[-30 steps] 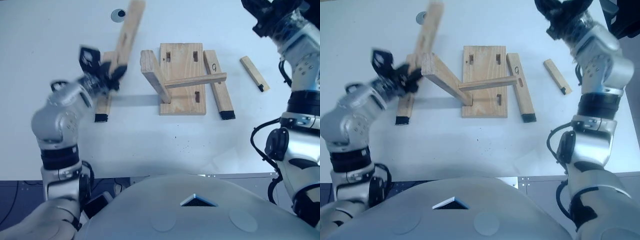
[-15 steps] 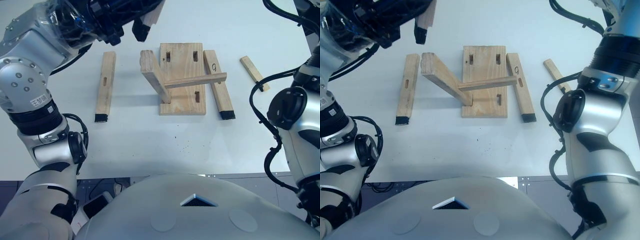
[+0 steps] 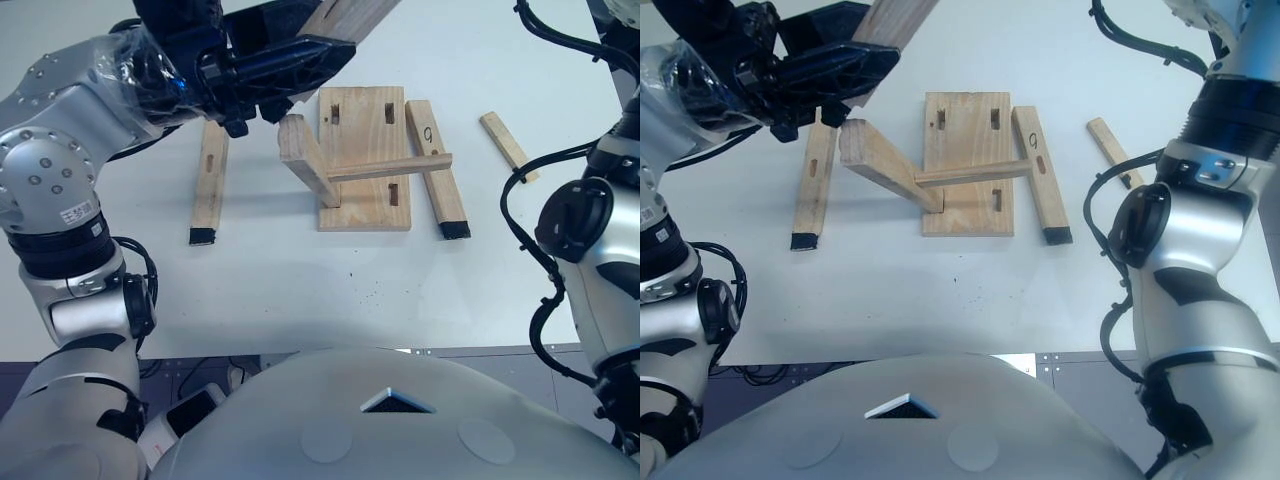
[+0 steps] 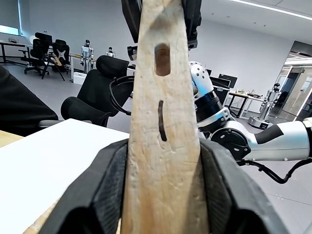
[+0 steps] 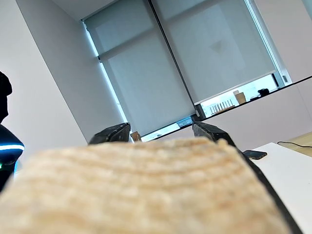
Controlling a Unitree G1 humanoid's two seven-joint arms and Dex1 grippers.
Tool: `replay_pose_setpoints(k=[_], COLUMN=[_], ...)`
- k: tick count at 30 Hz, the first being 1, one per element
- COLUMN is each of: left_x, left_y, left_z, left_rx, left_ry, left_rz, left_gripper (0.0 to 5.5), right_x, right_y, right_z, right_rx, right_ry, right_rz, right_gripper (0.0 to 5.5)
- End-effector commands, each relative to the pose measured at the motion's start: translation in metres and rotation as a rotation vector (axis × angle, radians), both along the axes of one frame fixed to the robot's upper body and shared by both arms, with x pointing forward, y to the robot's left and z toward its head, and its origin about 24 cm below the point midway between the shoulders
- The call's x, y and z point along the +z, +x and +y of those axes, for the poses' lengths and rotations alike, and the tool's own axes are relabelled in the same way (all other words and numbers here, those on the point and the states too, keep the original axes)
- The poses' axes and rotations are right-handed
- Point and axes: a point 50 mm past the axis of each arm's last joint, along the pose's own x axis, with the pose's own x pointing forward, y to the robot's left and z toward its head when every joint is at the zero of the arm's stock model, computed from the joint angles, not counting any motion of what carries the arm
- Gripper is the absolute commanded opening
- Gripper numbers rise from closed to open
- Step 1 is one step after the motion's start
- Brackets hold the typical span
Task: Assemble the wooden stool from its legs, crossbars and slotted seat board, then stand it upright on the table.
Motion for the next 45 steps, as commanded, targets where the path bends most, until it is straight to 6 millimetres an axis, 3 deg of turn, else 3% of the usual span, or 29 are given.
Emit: replay_pose_setpoints(k=[1, 5, 7, 10, 13, 22, 27, 38, 45], left_x=[0.002, 0.007, 0.006, 0.007, 0.013, 0.005, 0.000, -0.005, -0.003], left_y=[0.014, 0.033, 0.035, 0.033, 0.034, 0.041, 0.042, 0.038, 0.038], left_z=[0.006, 0.013, 0.015, 0.015, 0.019, 0.036, 0.036, 0.033, 0.030], left_rx=[0.112, 0.257, 0.276, 0.267, 0.291, 0.424, 0.427, 0.424, 0.423], left_ry=[0.032, 0.008, -0.009, -0.046, -0.113, -0.101, -0.084, -0.071, -0.074], left_rz=[-0.032, -0.060, -0.056, -0.061, -0.057, -0.038, -0.031, -0.015, -0.019], left_gripper=[2.01, 2.01, 2.50, 3.10, 3.23, 3.23, 3.23, 3.23, 3.23], right_x=[0.001, 0.014, 0.019, 0.012, 0.001, -0.056, -0.075, -0.095, -0.087], right_y=[-0.004, 0.017, 0.021, 0.022, 0.023, -0.013, -0.024, -0.035, -0.033], right_z=[-0.004, -0.010, -0.014, -0.019, -0.030, -0.055, -0.057, -0.055, -0.058], right_rx=[0.018, -0.244, -0.395, -0.551, -0.641, -0.491, -0.372, -0.300, -0.281], right_ry=[-0.024, 0.050, 0.029, -0.072, -0.131, -0.523, -0.598, -0.669, -0.699], right_rz=[-0.019, -0.038, -0.109, -0.200, -0.215, -0.283, -0.226, -0.187, -0.224], right_gripper=[2.14, 2.09, 2.08, 2.04, 2.04, 2.04, 2.04, 2.04, 2.04])
